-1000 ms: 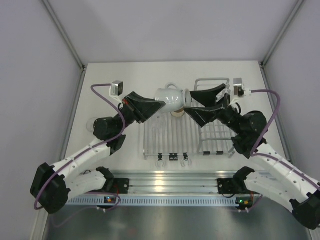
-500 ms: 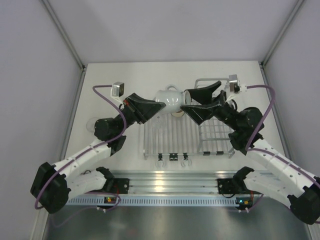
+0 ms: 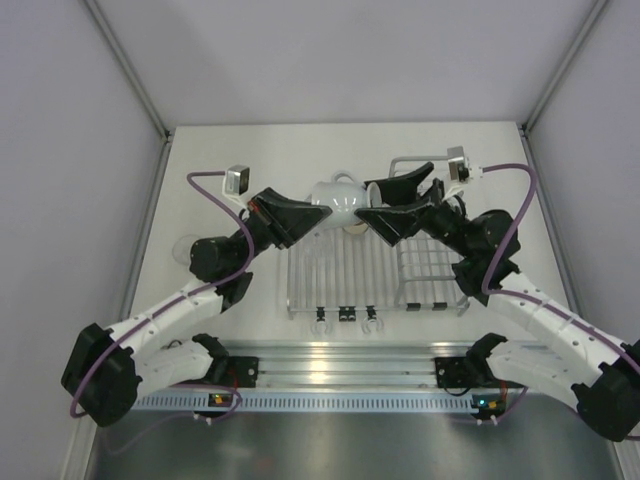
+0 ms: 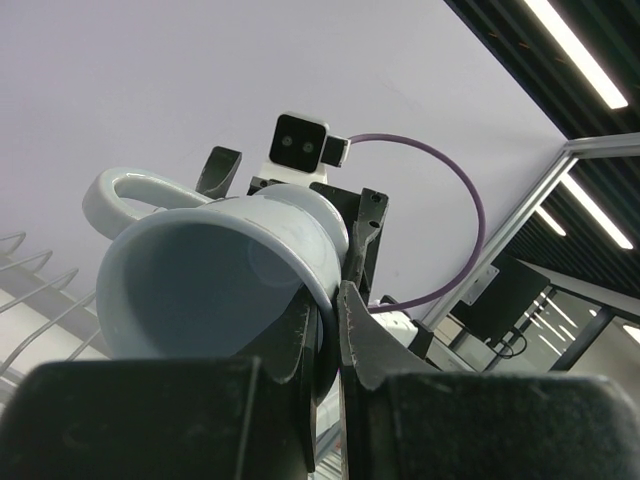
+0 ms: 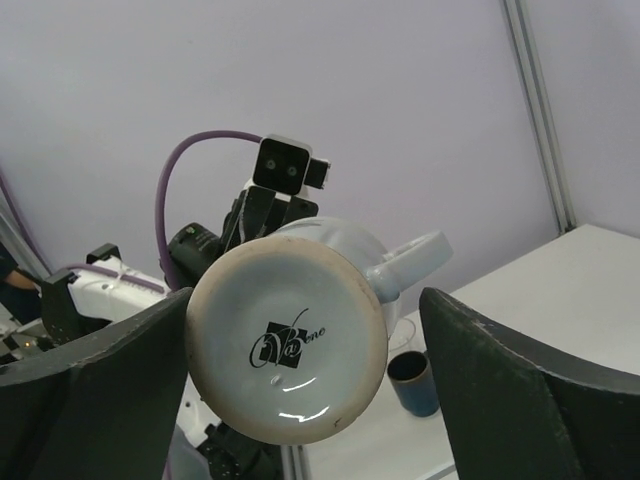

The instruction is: Load the cups into the dish rack

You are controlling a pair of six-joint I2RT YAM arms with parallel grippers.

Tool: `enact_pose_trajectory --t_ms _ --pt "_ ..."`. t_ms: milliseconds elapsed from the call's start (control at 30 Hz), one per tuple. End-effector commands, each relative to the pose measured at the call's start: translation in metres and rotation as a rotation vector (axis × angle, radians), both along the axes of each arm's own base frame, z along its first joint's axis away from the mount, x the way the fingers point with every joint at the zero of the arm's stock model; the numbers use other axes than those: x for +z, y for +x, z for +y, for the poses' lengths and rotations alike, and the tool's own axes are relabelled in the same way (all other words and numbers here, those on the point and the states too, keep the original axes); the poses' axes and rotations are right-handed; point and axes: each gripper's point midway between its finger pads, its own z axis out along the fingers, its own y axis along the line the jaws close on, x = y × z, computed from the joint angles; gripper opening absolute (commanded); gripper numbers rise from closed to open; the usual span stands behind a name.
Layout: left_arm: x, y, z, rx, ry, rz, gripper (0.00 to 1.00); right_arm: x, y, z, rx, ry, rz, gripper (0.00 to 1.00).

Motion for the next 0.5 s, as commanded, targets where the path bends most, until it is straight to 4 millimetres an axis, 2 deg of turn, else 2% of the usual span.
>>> enact_pose_trajectory --t_ms 0,33,67,200,233,267,333,467 --pt "0.046 -0.030 0.029 0.025 -0.183 -0.201 0.00 0.033 -0.005 -0.008 -0.011 0.059 -0.090 0.85" --pt "0.046 -0.030 0.029 0.025 -0.183 -0.201 0.00 0.033 -0.004 -0.008 -0.014 0.059 -0.089 0.77" --pt "0.045 -0.030 0.029 0.023 -0.182 -0.200 0.00 0.032 -0.002 -0.007 -0.016 0.054 -0.082 0.64" --pt "0.042 -0.030 0.029 0.030 -0.179 -0.195 0.00 0.028 0.001 -0.003 -0.009 0.034 -0.071 0.42" --pt "0.043 -0.029 0.030 0.032 -0.181 -0.196 0.00 0.027 0.002 -0.003 -0.012 0.031 -0.064 0.26" --pt "0.042 -0.030 0.029 0.028 -0.179 -0.194 0.00 0.024 0.005 -0.001 -0.017 0.023 -0.053 0.17" --pt "0.040 -0.028 0.027 0.027 -0.171 -0.189 0.00 0.019 0.010 0.001 -0.024 0.007 -0.035 0.07" --pt "0.031 -0.023 0.023 0.025 -0.151 -0.170 0.00 0.011 0.018 0.002 -0.052 -0.013 -0.013 0.00"
